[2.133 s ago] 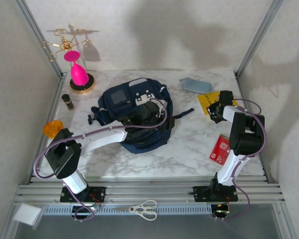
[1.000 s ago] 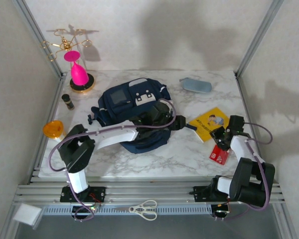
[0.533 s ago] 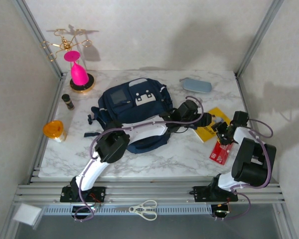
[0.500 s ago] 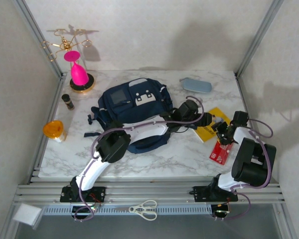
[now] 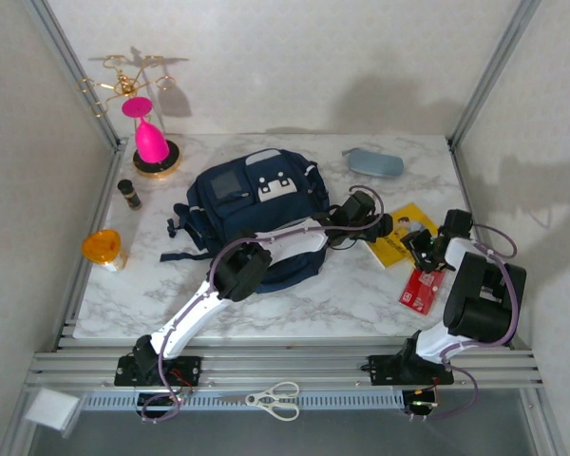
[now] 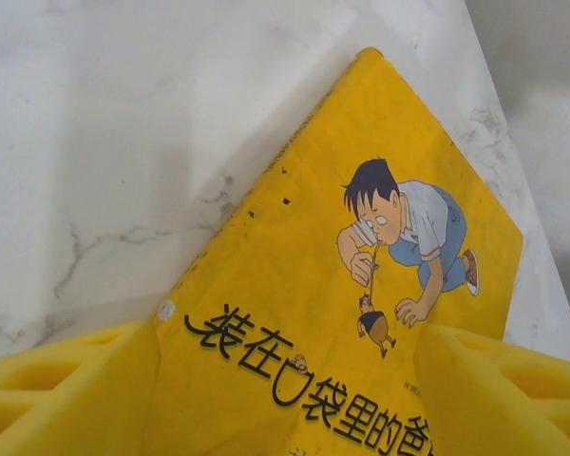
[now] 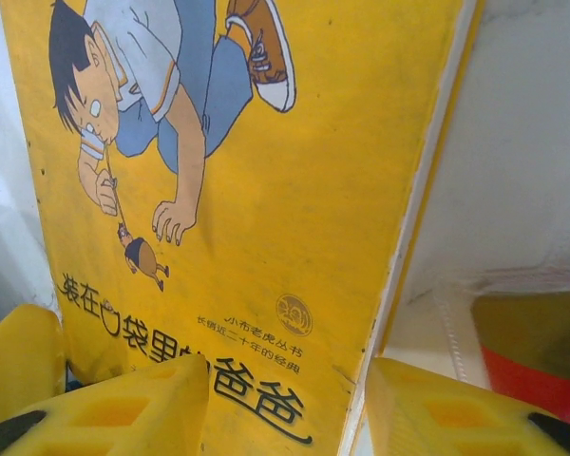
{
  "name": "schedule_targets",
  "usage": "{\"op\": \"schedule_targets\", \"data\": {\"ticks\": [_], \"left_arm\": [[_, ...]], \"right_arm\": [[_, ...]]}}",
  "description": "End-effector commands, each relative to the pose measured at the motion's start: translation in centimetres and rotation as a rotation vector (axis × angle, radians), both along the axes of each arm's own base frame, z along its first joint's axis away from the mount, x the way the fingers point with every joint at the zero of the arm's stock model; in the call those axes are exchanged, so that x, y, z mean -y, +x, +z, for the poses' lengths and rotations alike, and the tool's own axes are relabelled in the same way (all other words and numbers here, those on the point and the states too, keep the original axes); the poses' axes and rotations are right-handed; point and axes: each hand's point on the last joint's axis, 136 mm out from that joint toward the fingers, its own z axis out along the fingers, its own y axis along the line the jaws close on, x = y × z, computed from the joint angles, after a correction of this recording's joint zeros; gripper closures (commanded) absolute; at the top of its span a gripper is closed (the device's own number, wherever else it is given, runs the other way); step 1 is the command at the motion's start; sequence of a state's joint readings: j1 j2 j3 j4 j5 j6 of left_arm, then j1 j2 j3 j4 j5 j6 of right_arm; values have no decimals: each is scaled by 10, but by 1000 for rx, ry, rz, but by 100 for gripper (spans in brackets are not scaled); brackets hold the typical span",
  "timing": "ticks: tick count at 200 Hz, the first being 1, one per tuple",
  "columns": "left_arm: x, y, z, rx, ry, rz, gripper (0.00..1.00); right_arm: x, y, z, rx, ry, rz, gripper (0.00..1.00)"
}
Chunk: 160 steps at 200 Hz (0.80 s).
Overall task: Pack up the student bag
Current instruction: Pick up the book from the middle-right of the table.
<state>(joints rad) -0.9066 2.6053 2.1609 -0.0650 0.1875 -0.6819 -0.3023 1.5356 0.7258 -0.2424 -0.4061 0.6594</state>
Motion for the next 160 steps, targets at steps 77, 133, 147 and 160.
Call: {"op": "schedule_targets", "data": {"ticks": [77,133,147,160], "left_arm": [[-6,-13,-45,-128,69,-34,34],[-7,-16,-45,-136,75,-44,34],[-7,-14,-40,-131,66,-44,34],[-4,-11,-27,-114,50,-45,34]], "right_arm": [[-24,40,49,202,47,129,57],[-21,39,39,157,28,135,79],[-20,41,44,164,20,134,89],[-17,42,49,172,14,128,98]]}}
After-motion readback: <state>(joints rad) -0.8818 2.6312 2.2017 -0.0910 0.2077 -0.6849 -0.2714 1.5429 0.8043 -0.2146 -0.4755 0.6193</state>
